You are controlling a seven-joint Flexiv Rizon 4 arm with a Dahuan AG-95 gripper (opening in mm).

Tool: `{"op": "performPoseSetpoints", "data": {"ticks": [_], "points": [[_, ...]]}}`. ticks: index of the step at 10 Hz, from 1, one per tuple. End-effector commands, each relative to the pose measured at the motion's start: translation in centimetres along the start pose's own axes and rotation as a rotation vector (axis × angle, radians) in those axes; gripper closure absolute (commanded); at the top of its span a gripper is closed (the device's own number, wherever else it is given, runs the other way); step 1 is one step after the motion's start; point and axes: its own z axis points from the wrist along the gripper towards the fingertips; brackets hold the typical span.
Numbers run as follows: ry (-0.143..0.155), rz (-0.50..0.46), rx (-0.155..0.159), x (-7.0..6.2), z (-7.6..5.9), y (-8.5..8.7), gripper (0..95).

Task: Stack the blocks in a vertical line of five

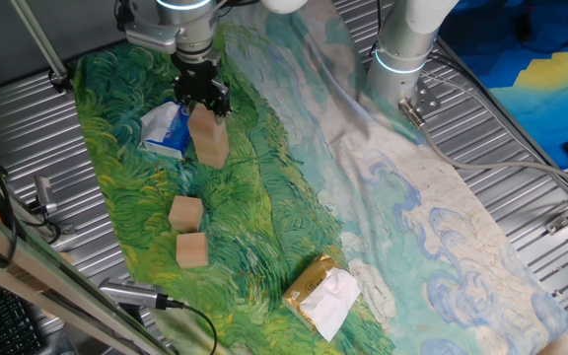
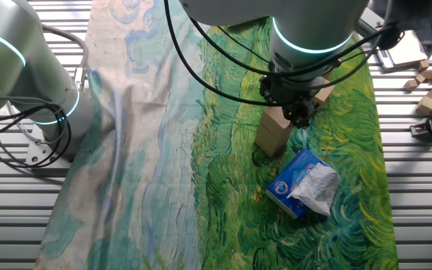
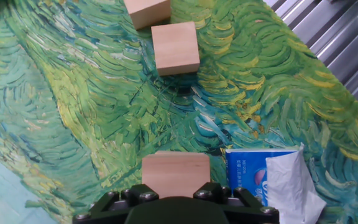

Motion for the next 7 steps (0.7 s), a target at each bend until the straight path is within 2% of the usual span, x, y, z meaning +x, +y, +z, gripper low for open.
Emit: {"op": "performPoseSetpoints", "data": {"ticks": [1,2,3,4,6,7], "points": [[-0.002,-0.016,0.0,0.13,0.14,0.08,95.0],[-0.005,-0.023,0.003,0.14,0.2,0.07,95.0],[-0.001,-0.024,0.002,0.14,0.17,0.08,76.0],[0.002,-0.026,0.003,0.14,0.16,0.08,76.0],[0.003,-0.034,0.004,0.14,0.16,0.08,38.0],[0.007,-0.037,0.002,0.13,0.15,0.08,38.0]]}}
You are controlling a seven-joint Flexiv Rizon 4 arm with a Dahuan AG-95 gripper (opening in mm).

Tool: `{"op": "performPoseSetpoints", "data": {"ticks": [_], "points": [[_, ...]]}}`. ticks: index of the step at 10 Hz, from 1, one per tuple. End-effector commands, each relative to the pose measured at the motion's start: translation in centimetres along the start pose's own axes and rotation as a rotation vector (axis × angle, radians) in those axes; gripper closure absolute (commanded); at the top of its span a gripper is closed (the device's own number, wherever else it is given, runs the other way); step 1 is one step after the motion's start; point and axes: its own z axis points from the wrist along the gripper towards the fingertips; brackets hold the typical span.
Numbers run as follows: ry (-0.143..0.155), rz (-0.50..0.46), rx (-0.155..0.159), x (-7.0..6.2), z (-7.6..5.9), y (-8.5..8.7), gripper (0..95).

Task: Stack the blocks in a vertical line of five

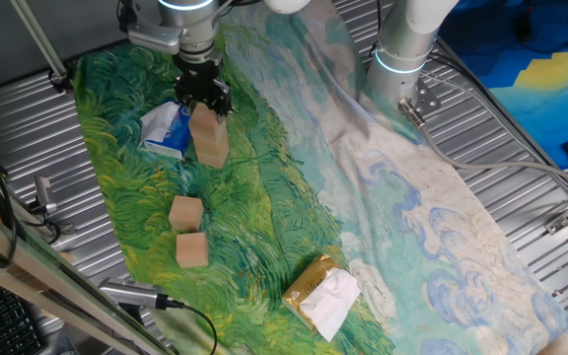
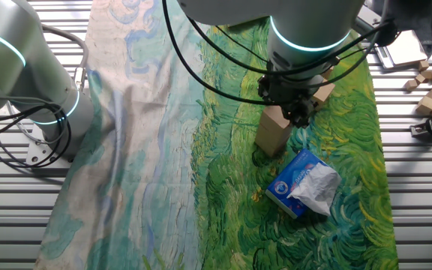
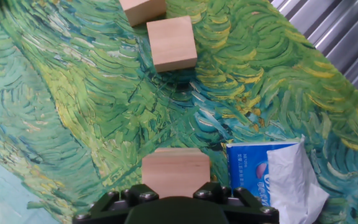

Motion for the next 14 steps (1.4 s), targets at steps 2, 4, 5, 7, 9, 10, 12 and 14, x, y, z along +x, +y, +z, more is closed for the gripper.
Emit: {"op": "performPoseSetpoints", "data": {"ticks": [2,4,5,7,9,10,12,14], "points": [[0.008,-0.007,0.005,0.0,0.1,0.0,38.0],[0.01,-0.01,0.006,0.0,0.1,0.0,19.0],[0.011,-0.011,0.005,0.0,0.1,0.0,19.0],[0.01,-0.014,0.002,0.0,0.0,0.0,19.0],[0.032,-0.004,-0.015,-0.3,-1.1,0.2,19.0],[0.037,-0.003,-0.017,-0.4,-2.0,0.4,19.0],[0.052,0.004,-0.023,-1.1,-4.5,1.2,19.0],[0.059,0.025,-0.023,-2.9,-5.9,1.2,19.0]]}}
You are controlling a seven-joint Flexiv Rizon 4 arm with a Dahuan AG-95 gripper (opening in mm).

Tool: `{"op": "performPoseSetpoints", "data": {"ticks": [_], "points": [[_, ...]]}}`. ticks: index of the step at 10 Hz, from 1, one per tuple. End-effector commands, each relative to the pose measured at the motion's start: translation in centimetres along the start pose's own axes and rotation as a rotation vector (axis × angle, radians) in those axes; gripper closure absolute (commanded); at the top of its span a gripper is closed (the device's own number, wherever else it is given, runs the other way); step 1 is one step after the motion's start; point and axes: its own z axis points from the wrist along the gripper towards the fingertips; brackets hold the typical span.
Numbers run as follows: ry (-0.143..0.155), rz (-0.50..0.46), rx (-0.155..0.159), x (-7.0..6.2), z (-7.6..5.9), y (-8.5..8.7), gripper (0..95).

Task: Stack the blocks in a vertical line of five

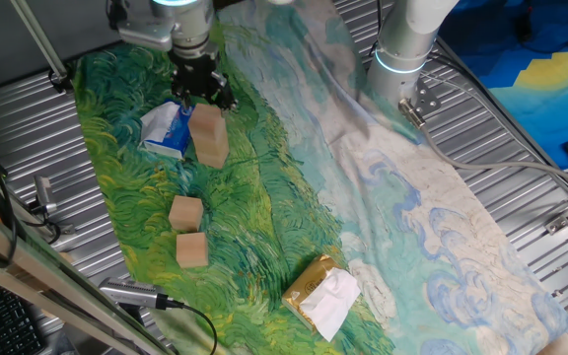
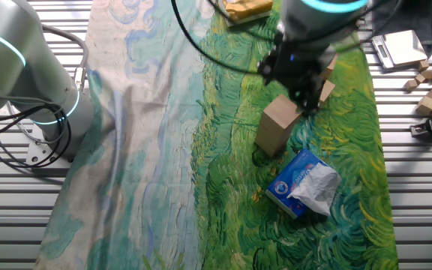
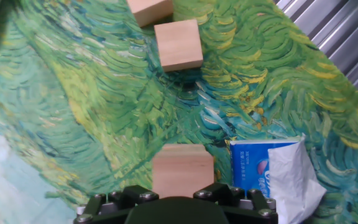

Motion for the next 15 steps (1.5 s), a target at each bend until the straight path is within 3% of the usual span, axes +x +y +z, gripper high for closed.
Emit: {"op": "performPoseSetpoints", "data": {"ticks": [1,4,6,7,9,11,13,15], "points": [[0.009,0.03,-0.002,-2.9,-0.7,-0.3,19.0],[0.036,0.008,0.032,-8.9,0.3,0.9,19.0],[0.041,-0.028,0.036,-12.6,1.4,0.6,19.0],[0.043,-0.048,0.035,-14.8,2.4,0.1,19.0],[0.036,-0.025,0.039,-17.7,4.2,0.1,19.0],[0.024,-0.04,0.052,-18.4,6.3,1.2,19.0],[0.007,-0.061,0.069,-18.6,7.5,1.6,19.0],[-0.035,-0.068,0.052,-18.6,11.3,2.3,19.0]]}}
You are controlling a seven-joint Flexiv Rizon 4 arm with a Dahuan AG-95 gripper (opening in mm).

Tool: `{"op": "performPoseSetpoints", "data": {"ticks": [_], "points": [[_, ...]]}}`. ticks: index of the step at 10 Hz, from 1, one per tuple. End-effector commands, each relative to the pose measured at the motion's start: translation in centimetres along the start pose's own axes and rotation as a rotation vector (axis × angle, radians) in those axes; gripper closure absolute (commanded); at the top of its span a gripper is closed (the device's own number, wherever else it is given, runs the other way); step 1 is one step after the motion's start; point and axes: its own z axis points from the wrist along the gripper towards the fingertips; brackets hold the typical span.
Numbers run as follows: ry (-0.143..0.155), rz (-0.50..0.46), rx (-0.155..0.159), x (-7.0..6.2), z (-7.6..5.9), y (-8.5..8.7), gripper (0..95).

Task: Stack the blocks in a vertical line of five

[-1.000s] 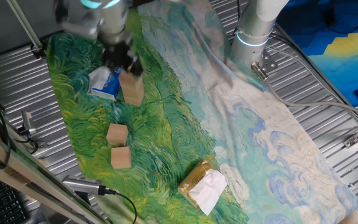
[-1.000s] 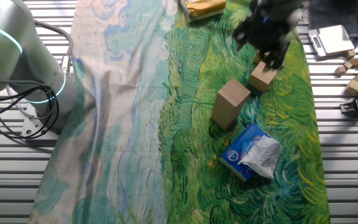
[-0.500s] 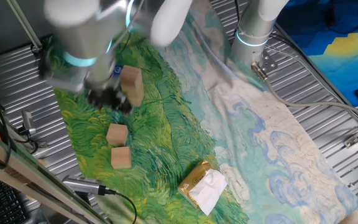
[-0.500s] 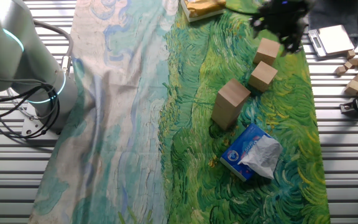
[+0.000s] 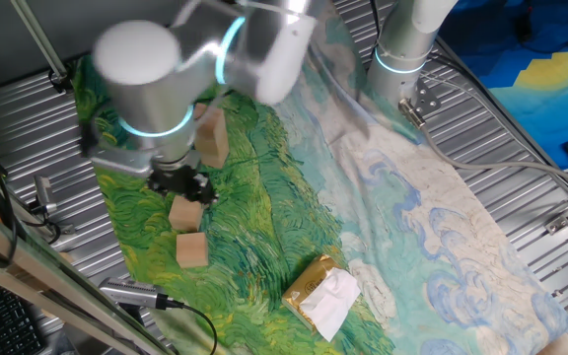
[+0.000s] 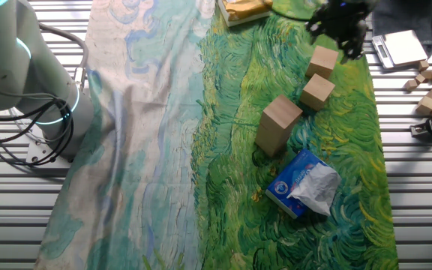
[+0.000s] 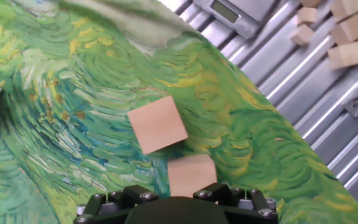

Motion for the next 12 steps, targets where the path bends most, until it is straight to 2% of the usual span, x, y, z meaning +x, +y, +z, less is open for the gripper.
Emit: {"op": "performPoseSetpoints", "data": {"ticks": [1,2,3,4,5,6,7,12], "points": [[-0.044,0.016,-0.042,-0.2,3.8,0.6,19.0],[-0.052,0.013,-0.053,0.1,5.0,0.6,19.0],[-0.021,-0.007,-0.037,0.1,5.0,0.6,19.0],[0.035,-0.028,-0.013,0.1,5.0,0.6,19.0],[0.073,-0.025,-0.01,0.1,5.0,0.6,38.0],[0.082,-0.028,-0.018,0.1,5.0,0.6,38.0],[0.081,-0.033,-0.034,0.1,5.0,0.6,19.0],[0.084,-0.023,-0.038,0.1,5.0,0.6,19.0]]}}
